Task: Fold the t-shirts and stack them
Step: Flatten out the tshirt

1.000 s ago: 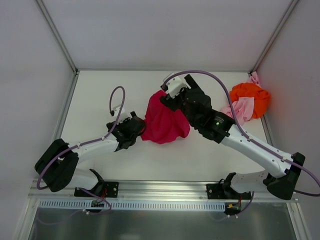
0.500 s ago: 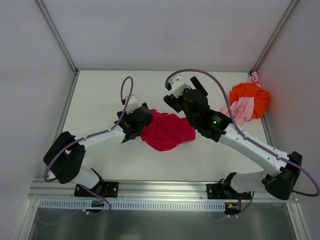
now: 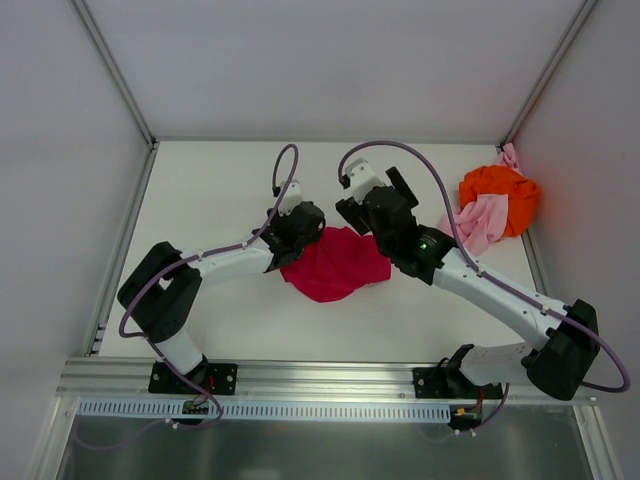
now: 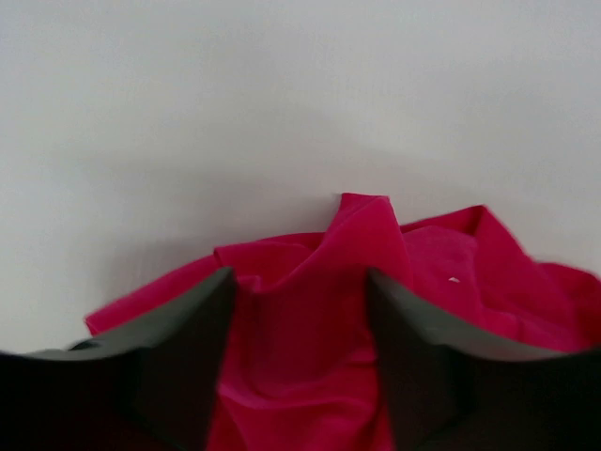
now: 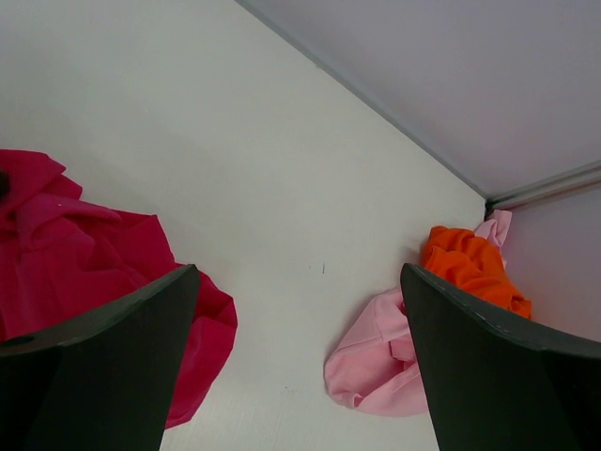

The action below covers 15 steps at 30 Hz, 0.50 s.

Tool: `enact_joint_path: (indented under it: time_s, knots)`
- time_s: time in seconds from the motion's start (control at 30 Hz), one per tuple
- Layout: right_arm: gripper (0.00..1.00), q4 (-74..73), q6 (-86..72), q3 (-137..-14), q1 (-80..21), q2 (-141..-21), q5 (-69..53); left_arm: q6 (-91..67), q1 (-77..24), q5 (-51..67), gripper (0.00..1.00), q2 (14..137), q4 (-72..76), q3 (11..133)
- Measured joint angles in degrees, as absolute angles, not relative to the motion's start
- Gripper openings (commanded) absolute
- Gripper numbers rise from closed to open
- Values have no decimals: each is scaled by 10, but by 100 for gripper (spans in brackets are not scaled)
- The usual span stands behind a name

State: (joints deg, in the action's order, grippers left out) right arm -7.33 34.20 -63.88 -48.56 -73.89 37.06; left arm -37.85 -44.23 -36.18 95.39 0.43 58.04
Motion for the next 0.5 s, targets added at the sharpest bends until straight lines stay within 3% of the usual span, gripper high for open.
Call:
enact_joint_path:
  time_s: [0.03,0.07,0.3,0.5]
  knots:
    - [94,-71,340,-639,-486,-739,370,-380,-442,-362,8,954,5,580]
    - [94,-71,339,-639,-485,-739,370,-378,-442,-362,0,954,4,581]
    - [94,-63,328,-639,-484,-754,370,-370,-481,-432,0,936,-24,581]
    - [93,-63,294,-639,-462,-800,357,-379,-538,-534,0,821,-96,582]
